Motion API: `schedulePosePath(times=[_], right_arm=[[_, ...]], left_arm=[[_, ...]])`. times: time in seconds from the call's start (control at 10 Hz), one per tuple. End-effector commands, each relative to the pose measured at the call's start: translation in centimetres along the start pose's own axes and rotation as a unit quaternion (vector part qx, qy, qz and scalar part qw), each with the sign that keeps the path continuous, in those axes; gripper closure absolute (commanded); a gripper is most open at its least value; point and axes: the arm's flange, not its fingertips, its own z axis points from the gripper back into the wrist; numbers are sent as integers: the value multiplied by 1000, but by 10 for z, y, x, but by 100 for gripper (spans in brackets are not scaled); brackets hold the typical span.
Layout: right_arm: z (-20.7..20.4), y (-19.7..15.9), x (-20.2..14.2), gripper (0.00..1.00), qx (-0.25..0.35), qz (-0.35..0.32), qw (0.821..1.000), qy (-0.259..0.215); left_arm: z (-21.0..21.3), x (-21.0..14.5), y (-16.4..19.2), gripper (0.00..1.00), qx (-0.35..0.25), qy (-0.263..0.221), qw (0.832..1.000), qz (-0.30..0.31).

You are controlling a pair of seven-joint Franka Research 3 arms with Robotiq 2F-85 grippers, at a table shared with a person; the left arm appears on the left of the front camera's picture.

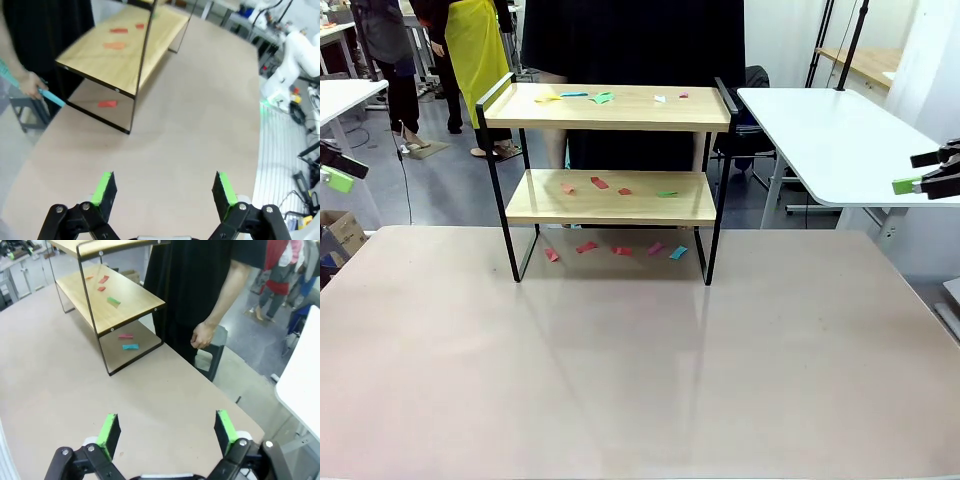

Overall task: Clean the shelf.
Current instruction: Pick up the Duster handed by the human.

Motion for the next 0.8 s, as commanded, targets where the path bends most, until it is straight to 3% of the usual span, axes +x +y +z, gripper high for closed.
schedulePosePath(times=[0.0,0.3,0.7], right_arm=[[3,-46,-5,0,33,-6,998,-52],[16,-91,-19,0,33,-13,995,-92],[4,-141,-57,0,40,18,992,-116]], left_arm=[[30,-10,33,0,-35,-62,997,-25],[66,-38,72,0,-16,-115,993,-31],[66,-81,105,0,-32,-188,975,-111]])
